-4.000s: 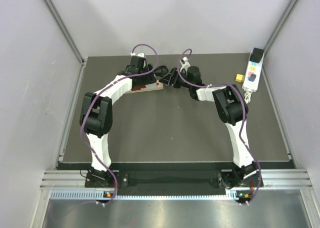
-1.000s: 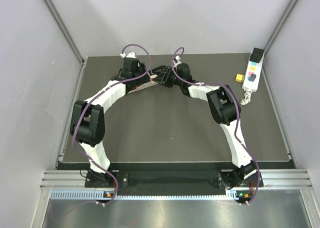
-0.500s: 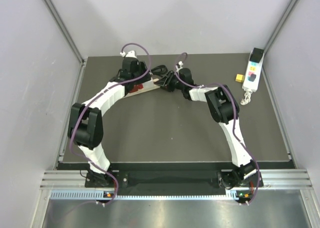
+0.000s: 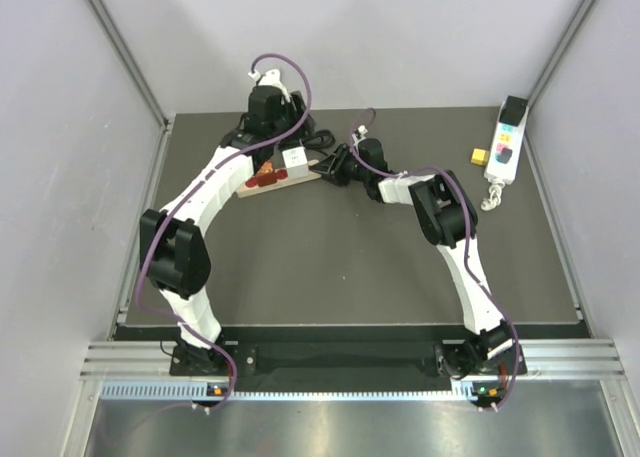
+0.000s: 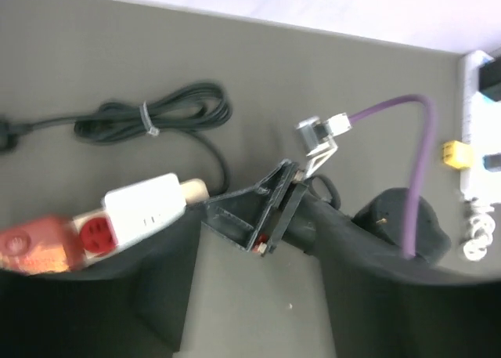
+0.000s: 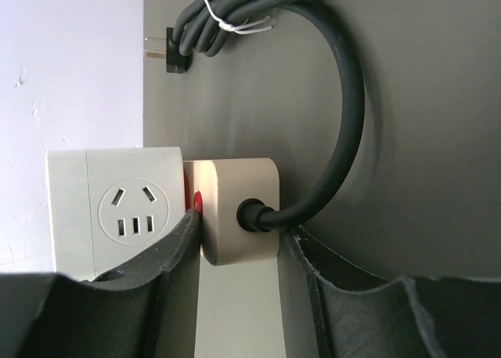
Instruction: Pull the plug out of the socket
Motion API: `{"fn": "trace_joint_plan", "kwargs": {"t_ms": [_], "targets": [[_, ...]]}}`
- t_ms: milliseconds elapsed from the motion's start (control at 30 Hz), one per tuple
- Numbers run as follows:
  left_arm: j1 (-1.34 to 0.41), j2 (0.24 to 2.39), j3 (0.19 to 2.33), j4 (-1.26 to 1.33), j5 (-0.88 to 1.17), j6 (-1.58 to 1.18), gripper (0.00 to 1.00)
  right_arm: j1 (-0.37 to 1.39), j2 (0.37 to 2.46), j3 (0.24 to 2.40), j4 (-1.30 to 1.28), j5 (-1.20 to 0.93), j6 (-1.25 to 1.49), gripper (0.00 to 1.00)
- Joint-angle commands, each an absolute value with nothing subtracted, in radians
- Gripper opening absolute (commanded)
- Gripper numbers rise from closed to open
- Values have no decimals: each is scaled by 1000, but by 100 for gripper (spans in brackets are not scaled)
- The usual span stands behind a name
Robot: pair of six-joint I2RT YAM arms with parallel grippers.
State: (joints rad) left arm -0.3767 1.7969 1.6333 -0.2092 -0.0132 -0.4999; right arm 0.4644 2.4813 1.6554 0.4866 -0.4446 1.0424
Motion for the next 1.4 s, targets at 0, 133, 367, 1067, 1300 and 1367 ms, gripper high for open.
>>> {"fn": "trace_joint_plan", "kwargs": {"t_ms": [0,133,367,1067,1300,1367], "targets": [[-393,1799,1620,-319,-110,-440,69,466,2484,1657,436,-342,940,0],[-394,1818,1608,-342,-138,-428,87,469,2479,1660,437,-342,925,0],[-399,1927,1666,-409,-169,-422,90,474,2470,1663,420,-333,900,0],[-403,2089,1735,-351,-184,-430,76,482,2467,1678,396,-319,870,0],[-402,2082,1721,-357,-187,-408,40,489,2450,1678,379,-293,835,0],[-400,2068,1721,-359,-181,-405,10,494,2447,1678,371,-278,822,0]]}}
